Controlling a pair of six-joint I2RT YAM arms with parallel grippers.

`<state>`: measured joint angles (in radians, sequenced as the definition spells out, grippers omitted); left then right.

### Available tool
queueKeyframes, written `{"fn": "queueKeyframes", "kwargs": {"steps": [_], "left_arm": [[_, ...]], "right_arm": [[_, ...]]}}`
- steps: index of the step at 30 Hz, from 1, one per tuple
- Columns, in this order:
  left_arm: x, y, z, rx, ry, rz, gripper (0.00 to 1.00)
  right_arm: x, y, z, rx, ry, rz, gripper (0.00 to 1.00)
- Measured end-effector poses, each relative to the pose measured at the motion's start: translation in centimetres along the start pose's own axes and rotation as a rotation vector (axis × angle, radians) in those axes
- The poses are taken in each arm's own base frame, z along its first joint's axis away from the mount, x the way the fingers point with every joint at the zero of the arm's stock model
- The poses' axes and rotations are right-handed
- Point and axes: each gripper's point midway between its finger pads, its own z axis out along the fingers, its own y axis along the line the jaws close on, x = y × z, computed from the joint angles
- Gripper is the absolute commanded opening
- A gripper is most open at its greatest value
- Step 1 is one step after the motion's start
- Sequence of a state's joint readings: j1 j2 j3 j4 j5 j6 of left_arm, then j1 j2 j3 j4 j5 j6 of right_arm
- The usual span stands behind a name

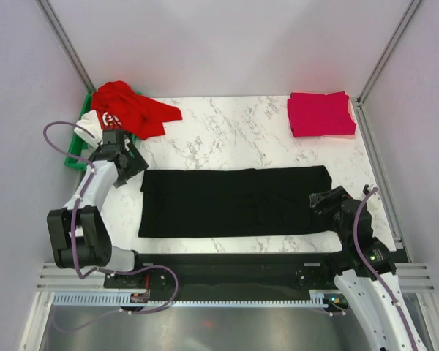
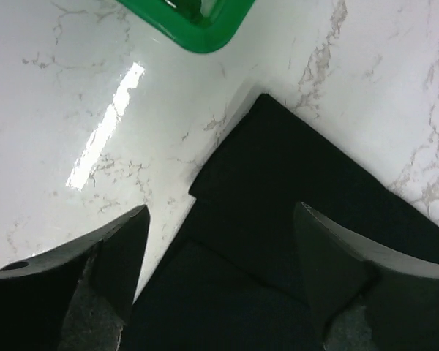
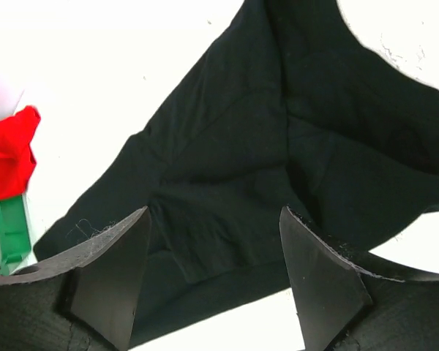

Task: Fold and stack the t-shirts

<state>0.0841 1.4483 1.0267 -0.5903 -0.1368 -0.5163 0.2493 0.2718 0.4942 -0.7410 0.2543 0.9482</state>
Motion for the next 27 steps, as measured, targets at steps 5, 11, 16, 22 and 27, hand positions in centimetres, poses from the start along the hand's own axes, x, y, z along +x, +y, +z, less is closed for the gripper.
{"fn": "queueKeyframes", "kwargs": {"steps": [5, 11, 16, 22, 27], "left_arm": [[0.2, -0.6, -3.1, 0.091, -0.058, -0.008, 0.85], [1.6, -6.8, -5.0, 0.272, -0.073, 0.118, 0.82], [6.6, -12.1, -1.7, 0.334, 0.100, 0.260, 0.69], [12.5, -11.6, 3.3, 0.249, 0.317, 0.324, 0.67], [13.0, -11.2, 3.1, 0.247, 0.322, 0.329, 0.66]], "right_arm": [[1.3, 0.7, 2.0, 0.032, 0.086, -0.010, 0.77], [7.2, -1.1, 6.5, 0.181, 0.361, -0.083, 0.77], [10.2, -2.7, 8.9, 0.311, 0.504, -0.162, 0.81], [11.2, 0.7, 12.4, 0.256, 0.535, -0.198, 0.80], [11.8, 4.0, 15.8, 0.213, 0.560, -0.227, 0.80]]}}
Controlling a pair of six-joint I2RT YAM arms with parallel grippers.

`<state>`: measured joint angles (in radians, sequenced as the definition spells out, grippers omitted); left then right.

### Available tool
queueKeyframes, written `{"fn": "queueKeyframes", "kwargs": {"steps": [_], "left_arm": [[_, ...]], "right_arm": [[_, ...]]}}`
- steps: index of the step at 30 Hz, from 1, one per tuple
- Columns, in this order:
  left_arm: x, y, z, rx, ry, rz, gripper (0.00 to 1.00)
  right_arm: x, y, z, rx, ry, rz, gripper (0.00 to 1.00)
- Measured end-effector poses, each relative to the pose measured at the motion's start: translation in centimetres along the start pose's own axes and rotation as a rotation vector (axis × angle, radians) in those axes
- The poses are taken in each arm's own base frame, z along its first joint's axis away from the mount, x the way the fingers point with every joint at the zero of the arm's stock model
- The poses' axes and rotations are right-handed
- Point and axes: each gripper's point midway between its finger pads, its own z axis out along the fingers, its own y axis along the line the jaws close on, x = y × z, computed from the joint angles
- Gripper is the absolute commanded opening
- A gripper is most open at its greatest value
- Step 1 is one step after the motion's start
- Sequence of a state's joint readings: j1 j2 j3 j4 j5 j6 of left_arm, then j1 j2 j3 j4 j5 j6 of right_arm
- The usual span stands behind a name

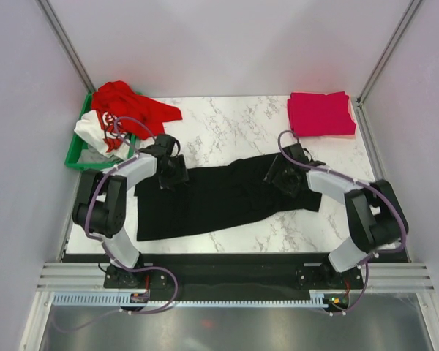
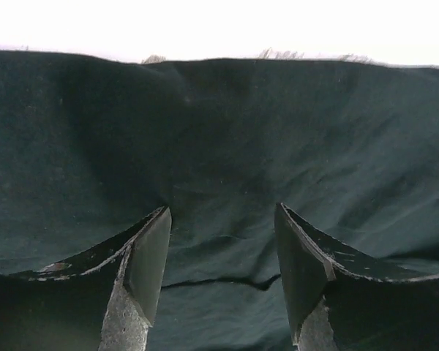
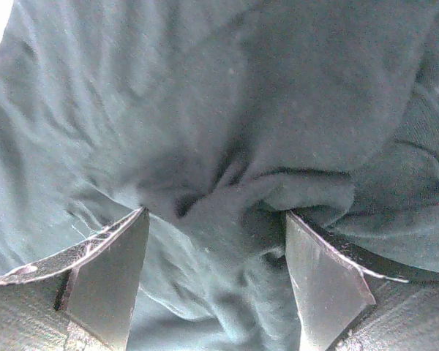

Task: Fold and stack the t-shirts

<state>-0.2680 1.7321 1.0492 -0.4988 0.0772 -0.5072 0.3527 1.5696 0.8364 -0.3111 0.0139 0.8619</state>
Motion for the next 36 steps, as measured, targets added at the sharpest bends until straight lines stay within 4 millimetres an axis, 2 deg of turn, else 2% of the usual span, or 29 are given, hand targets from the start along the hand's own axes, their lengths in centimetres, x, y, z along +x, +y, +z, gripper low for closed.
{"fn": "queueKeyframes", "kwargs": {"steps": [2, 4, 8, 11, 14, 21, 24, 27, 31, 36], "left_arm": [[0.5, 0.2, -0.2, 0.000, 0.001, -0.004, 0.65], [1.6, 0.7, -0.7, 0.006, 0.000, -0.019, 0.65], [5.9, 1.4, -2.2, 0.052, 0.030, -0.073, 0.65], [9.4, 1.0, -3.4, 0.120, 0.062, -0.118, 0.64], [12.0, -0.5, -4.0, 0.184, 0.103, -0.139, 0.65], [16.0, -7.0, -3.8, 0.359, 0.230, -0.137, 0.64], [16.6, -9.3, -3.6, 0.396, 0.264, -0.123, 0.64], [16.6, -10.8, -3.5, 0.415, 0.274, -0.117, 0.63], [15.1, -12.6, -4.0, 0.446, 0.251, -0.112, 0.63], [12.2, -15.8, -6.6, 0.496, 0.196, -0.087, 0.63]], "right_arm": [[-1.2, 2.0, 1.3, -0.015, 0.020, -0.020, 0.79], [-2.8, 4.9, 3.1, -0.047, 0.036, -0.045, 0.76], [-6.0, 10.8, 6.3, -0.126, 0.045, -0.108, 0.76], [-8.2, 14.6, 8.5, -0.169, 0.032, -0.153, 0.77], [-9.9, 17.7, 10.4, -0.198, 0.017, -0.186, 0.77], [-14.6, 24.4, 14.4, -0.342, -0.072, -0.219, 0.81], [-15.9, 25.6, 15.2, -0.398, -0.107, -0.210, 0.81], [-16.8, 26.0, 15.5, -0.436, -0.127, -0.189, 0.81], [-17.7, 26.1, 15.8, -0.471, -0.147, -0.170, 0.81], [-18.7, 26.1, 16.1, -0.508, -0.176, -0.148, 0.82]]}}
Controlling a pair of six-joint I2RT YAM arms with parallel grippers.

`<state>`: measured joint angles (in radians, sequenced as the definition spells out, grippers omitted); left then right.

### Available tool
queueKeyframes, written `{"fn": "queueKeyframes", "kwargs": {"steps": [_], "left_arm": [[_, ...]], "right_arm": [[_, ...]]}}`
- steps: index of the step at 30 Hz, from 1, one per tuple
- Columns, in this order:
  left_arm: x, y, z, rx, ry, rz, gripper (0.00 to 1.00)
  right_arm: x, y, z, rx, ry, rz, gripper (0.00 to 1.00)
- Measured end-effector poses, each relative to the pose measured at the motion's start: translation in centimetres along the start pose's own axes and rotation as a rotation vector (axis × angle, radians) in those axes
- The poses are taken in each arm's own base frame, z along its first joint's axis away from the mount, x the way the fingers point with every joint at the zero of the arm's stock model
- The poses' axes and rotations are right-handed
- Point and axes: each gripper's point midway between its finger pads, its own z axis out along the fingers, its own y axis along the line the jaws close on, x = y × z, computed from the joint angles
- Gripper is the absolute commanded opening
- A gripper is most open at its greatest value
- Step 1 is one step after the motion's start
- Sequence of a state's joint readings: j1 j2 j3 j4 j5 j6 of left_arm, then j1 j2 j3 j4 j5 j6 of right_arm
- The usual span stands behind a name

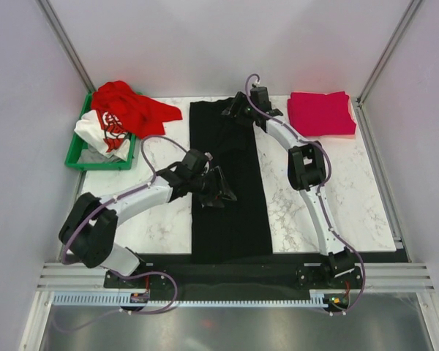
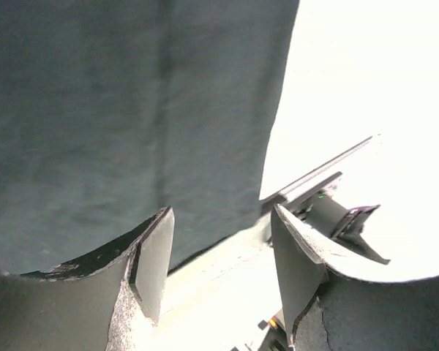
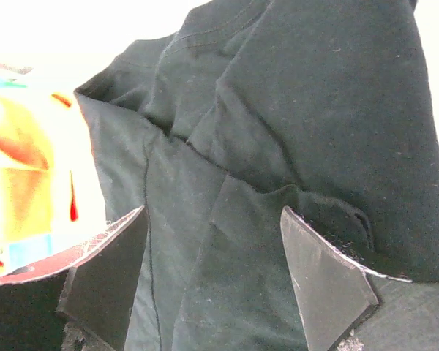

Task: Fold and stack the t-shirts

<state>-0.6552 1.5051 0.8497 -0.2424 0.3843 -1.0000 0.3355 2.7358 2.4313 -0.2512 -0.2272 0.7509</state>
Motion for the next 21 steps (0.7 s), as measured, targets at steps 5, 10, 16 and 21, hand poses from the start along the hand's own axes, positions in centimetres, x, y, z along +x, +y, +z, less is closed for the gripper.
{"fn": "queueKeyframes", "kwargs": {"steps": [5, 10, 16, 21], "left_arm": [[-1.7, -4.5, -4.5, 0.026, -0.121, 0.114, 0.63], [-1.0, -4.7, -10.7, 0.030, -0.251, 0.195, 0.63], [3.8, 2.9, -11.6, -0.118, -0.215, 0.184, 0.60], [8.6, 10.3, -10.0, -0.308, -0.100, 0.138, 0.59]], "right_arm": [[-0.5, 0.3, -0.6, -0.070, 0.029, 0.033, 0.91], [-1.6, 0.2, -4.0, -0.077, 0.072, 0.063, 0.95], [-1.7, 2.5, -18.6, 0.015, 0.042, 0.036, 0.95], [4.8, 6.7, -32.5, 0.021, -0.059, -0.121, 0.84]]}}
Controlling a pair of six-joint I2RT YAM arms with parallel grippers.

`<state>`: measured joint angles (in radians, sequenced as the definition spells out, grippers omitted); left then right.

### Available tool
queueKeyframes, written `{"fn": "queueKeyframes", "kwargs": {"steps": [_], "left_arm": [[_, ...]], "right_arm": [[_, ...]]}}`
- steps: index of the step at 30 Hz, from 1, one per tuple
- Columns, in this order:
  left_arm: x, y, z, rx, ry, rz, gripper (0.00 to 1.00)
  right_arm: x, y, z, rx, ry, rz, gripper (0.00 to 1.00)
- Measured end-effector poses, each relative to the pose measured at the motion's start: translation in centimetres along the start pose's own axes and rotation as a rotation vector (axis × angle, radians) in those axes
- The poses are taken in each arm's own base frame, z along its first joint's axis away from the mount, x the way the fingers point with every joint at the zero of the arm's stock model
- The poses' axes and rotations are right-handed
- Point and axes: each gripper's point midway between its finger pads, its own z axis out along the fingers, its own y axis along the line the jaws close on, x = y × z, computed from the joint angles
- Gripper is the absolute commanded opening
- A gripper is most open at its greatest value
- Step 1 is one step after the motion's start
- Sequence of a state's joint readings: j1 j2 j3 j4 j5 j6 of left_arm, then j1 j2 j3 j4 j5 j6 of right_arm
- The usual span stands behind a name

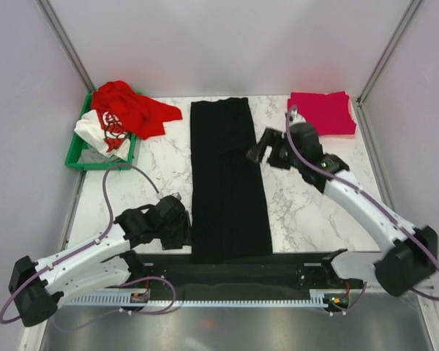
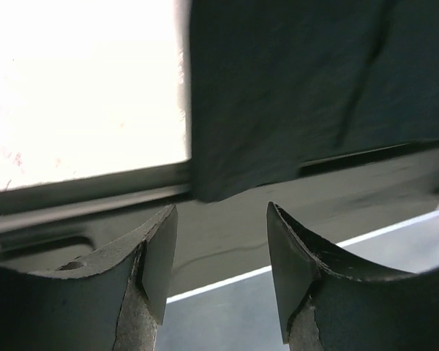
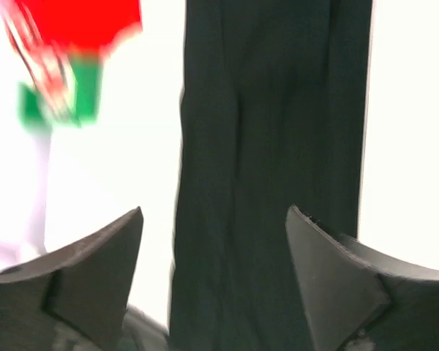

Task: Fold and stack the t-shirts

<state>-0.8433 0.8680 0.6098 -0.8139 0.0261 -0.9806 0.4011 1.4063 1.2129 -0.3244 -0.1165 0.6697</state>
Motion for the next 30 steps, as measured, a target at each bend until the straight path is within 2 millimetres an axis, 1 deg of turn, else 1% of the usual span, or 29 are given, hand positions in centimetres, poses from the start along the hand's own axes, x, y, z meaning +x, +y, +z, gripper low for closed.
{"fn": "queueKeyframes", "kwargs": {"steps": [1, 2, 3, 4, 6, 7, 9, 10, 11, 16, 22, 25, 26, 30], "left_arm": [[0.8, 0.6, 0.2, -0.014, 0.014, -0.001, 0.59], [1.3, 1.2, 0.3, -0.026, 0.021, -0.004, 0.59], [1.7, 1.5, 0.4, -0.033, 0.023, -0.008, 0.59], [2.0, 1.6, 0.6, -0.038, 0.026, -0.010, 0.59], [2.7, 1.9, 1.0, -0.051, 0.036, -0.017, 0.59], [3.0, 2.1, 1.2, -0.058, 0.044, -0.015, 0.58], [3.7, 2.4, 1.6, -0.072, 0.054, -0.012, 0.58], [4.0, 2.4, 1.8, -0.075, 0.059, -0.009, 0.58], [4.2, 2.4, 2.0, -0.076, 0.061, -0.008, 0.57], [4.6, 2.4, 2.6, -0.069, 0.053, -0.015, 0.57], [4.9, 2.9, 3.5, -0.071, 0.043, -0.034, 0.55], [4.8, 3.2, 3.9, -0.072, 0.027, -0.040, 0.54], [4.7, 3.2, 3.9, -0.071, 0.022, -0.040, 0.53], [4.2, 2.8, 4.3, -0.062, -0.002, -0.042, 0.52]], "right_arm": [[2.9, 0.1, -2.0, -0.001, 0.026, -0.020, 0.82], [6.3, -0.7, -3.4, 0.019, 0.077, -0.027, 0.79], [9.3, -2.0, -4.6, 0.046, 0.119, -0.023, 0.77], [11.9, -3.4, -5.5, 0.081, 0.155, -0.018, 0.75], [18.1, -7.3, -7.2, 0.197, 0.263, -0.018, 0.72], [20.9, -8.7, -8.1, 0.244, 0.319, -0.031, 0.71], [24.5, -10.4, -9.5, 0.299, 0.397, -0.058, 0.69], [25.7, -10.8, -10.0, 0.318, 0.420, -0.069, 0.68], [26.3, -10.9, -10.2, 0.334, 0.426, -0.079, 0.67], [27.9, -10.6, -10.2, 0.344, 0.411, -0.084, 0.63], [29.9, -13.1, -10.3, 0.418, 0.424, -0.087, 0.57], [30.1, -12.4, -9.9, 0.386, 0.408, -0.071, 0.51], [30.2, -12.2, -9.8, 0.380, 0.404, -0.065, 0.46], [30.3, -12.0, -9.5, 0.367, 0.394, -0.048, 0.38]]}}
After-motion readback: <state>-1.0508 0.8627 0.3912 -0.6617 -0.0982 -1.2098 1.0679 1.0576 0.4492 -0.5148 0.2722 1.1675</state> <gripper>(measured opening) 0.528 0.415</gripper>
